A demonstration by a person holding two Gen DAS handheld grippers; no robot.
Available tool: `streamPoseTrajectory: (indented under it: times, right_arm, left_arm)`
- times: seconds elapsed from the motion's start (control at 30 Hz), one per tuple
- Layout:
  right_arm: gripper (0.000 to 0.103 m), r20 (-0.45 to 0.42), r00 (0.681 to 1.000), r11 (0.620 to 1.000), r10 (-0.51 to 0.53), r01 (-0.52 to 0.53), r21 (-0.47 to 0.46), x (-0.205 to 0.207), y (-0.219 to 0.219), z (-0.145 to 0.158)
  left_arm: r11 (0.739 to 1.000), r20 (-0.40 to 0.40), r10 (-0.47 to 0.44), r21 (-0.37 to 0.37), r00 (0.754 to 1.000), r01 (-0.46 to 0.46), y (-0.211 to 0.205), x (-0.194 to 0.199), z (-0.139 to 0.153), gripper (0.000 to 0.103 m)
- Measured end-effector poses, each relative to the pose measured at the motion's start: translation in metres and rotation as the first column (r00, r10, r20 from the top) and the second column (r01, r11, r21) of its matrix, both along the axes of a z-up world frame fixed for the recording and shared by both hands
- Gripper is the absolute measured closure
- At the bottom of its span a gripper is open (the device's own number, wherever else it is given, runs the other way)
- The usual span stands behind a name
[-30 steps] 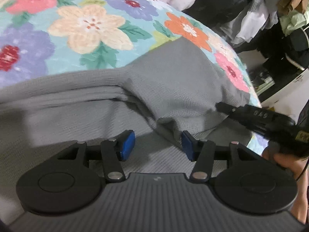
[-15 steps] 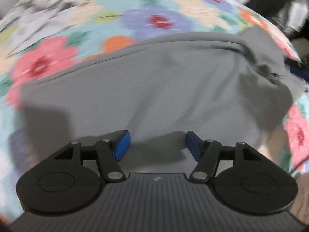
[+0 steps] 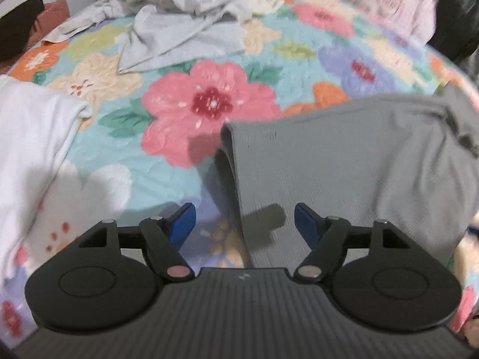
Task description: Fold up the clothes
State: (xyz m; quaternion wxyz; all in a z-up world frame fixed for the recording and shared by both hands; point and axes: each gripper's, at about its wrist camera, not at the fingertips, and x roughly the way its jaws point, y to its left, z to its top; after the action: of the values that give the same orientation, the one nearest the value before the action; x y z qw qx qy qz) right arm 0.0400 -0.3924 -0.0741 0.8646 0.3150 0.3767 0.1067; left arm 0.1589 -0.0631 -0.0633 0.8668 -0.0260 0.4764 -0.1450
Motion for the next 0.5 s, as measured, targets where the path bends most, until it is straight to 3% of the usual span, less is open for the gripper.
streamPoseTrajectory:
  times: [0.07, 0.17, 0.23, 0.3, 0.37, 0.43, 0.47, 0.5]
  right_arm:
    - [0.047, -0.015, 0.999, 0.999, 0.047, -0.046, 0.024, -0.007, 0.017, -0.005]
    - [0.047, -0.053, 0.994, 0.995, 0.101, -0.099, 0.032, -0.014, 0.036, -0.013]
    - [0.047, -0.082, 0.988, 0.991, 0.128, -0.124, 0.046, -0.017, 0.046, -0.02]
    - [0.047, -0.112, 0.981, 0.985, 0.16, -0.151, 0.084, -0.017, 0.054, -0.029]
    - [0.047, -0.134, 0.974, 0.978, 0.18, -0.164, 0.128, -0.015, 0.061, -0.04]
    - [0.045, -0.148, 0.97, 0.973, 0.19, -0.166, 0.16, -0.009, 0.071, -0.049]
    - [0.041, -0.144, 0.969, 0.969, 0.2, -0.174, 0.176, -0.004, 0.077, -0.052]
    - [0.04, -0.141, 0.968, 0.965, 0.21, -0.182, 0.191, 0.001, 0.083, -0.055]
  left_arm:
    - [0.996, -0.018, 0.008, -0.09, 1.0, -0.01, 0.008, 0.005, -0.009, 0.026]
    - [0.986, -0.052, 0.037, -0.164, 0.998, -0.045, 0.009, 0.013, -0.015, 0.029]
    - [0.979, -0.067, 0.028, -0.2, 0.997, -0.041, 0.006, 0.015, -0.016, 0.058]
    - [0.985, -0.039, -0.002, -0.172, 0.999, -0.005, -0.002, 0.013, -0.015, 0.075]
    - [0.994, -0.011, -0.015, -0.107, 1.0, 0.014, -0.009, 0.013, -0.015, 0.075]
    - [0.995, -0.016, 0.016, -0.097, 1.0, -0.018, -0.008, 0.019, -0.018, 0.067]
    - [0.995, -0.02, 0.035, -0.094, 0.999, -0.037, -0.007, 0.023, -0.02, 0.047]
    - [0.994, -0.027, 0.041, -0.1, 0.999, -0.043, -0.008, 0.029, -0.023, 0.04]
